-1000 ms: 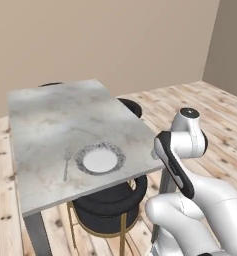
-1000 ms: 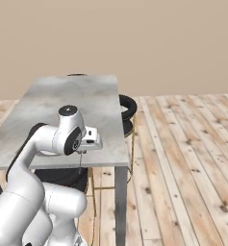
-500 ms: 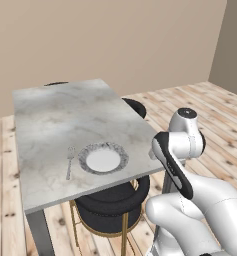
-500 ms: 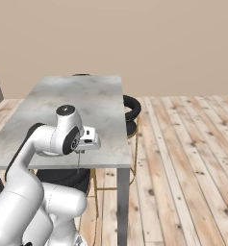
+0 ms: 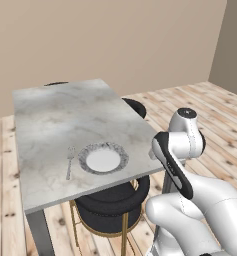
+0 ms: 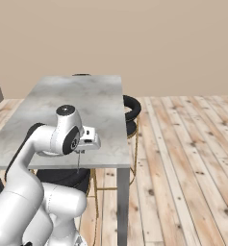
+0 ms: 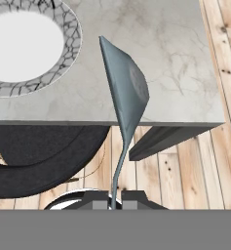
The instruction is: Take the fork and place it on the left side of the plate. Then take the spoon and place it on the right side of the plate. Make sure they're directly next to the plate.
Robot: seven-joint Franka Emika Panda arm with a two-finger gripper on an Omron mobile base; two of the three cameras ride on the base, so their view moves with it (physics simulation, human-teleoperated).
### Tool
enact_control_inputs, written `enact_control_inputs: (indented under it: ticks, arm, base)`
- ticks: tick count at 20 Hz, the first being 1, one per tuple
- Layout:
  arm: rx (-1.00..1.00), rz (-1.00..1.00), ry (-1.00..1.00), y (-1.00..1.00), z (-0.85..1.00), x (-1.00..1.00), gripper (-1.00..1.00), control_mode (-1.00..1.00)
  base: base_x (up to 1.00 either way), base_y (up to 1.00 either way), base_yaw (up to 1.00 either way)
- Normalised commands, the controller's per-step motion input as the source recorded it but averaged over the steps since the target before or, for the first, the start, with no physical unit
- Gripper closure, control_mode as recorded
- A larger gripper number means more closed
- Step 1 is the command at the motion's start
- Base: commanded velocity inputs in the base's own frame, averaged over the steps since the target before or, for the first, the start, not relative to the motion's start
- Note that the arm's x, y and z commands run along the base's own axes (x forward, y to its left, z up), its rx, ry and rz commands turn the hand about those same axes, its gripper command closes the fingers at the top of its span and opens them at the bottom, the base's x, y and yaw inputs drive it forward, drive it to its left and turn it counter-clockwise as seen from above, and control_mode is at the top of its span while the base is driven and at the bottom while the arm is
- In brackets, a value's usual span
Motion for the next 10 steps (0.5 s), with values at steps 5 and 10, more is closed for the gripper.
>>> enact_control_inputs:
  ticks: [5,10]
  arm:
    - [0.00,0.00,0.00,0.00,0.00,0.00,1.00,1.00]
    - [0.00,0.00,0.00,0.00,0.00,0.00,1.00,-1.00]
  base:
    - [0.00,0.00,0.00]
    - [0.00,0.00,0.00]
